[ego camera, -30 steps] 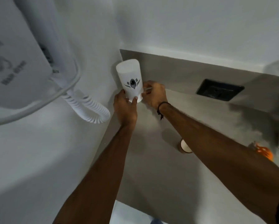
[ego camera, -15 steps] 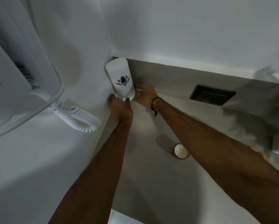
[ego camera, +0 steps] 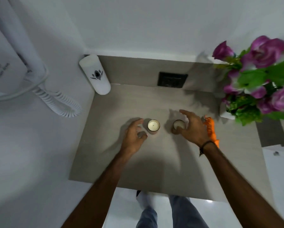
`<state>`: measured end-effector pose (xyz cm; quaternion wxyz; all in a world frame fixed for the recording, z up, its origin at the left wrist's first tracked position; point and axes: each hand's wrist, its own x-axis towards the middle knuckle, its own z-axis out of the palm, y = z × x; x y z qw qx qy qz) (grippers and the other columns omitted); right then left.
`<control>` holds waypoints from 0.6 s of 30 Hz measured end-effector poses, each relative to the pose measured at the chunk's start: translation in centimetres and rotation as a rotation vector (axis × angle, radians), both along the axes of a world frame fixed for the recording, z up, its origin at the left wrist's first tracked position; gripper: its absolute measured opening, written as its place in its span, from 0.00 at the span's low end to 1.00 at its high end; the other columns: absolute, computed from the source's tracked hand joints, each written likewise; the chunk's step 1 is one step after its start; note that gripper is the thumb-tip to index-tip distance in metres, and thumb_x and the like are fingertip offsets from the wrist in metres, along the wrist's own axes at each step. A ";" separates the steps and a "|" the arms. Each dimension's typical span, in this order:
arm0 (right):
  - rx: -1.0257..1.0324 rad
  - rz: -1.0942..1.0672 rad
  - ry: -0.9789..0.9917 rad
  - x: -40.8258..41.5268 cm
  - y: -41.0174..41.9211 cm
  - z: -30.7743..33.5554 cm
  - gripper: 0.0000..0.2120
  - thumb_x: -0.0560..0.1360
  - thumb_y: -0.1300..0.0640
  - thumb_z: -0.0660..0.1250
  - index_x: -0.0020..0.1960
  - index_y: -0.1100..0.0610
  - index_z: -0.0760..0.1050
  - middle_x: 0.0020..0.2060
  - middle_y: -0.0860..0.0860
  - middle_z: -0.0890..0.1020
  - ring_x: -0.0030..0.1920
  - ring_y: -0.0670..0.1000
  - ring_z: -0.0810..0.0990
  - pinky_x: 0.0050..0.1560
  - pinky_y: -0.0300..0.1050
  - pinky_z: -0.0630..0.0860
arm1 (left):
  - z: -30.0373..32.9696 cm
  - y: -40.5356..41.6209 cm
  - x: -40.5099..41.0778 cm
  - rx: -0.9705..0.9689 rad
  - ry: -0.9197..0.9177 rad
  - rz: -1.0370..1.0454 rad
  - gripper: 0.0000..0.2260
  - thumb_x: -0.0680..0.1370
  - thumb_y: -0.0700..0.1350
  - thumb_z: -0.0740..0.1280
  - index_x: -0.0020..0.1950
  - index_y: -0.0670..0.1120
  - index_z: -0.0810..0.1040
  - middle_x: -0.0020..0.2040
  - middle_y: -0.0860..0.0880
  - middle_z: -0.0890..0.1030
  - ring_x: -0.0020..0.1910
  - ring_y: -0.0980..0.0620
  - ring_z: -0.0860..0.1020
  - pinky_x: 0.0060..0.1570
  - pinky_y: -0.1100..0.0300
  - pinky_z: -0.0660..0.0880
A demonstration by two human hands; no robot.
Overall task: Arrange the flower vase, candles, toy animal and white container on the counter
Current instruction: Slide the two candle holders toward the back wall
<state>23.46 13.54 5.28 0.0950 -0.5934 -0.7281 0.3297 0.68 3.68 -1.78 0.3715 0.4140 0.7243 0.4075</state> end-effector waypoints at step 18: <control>0.036 -0.340 0.231 -0.6 9.3 -4.8 0.30 0.61 0.49 0.82 0.61 0.52 0.79 0.55 0.51 0.85 0.57 0.53 0.82 0.58 0.45 0.78 | 1.2 12.9 4.2 -0.028 0.409 0.140 0.19 0.75 0.53 0.77 0.65 0.52 0.83 0.59 0.51 0.87 0.62 0.47 0.83 0.62 0.50 0.76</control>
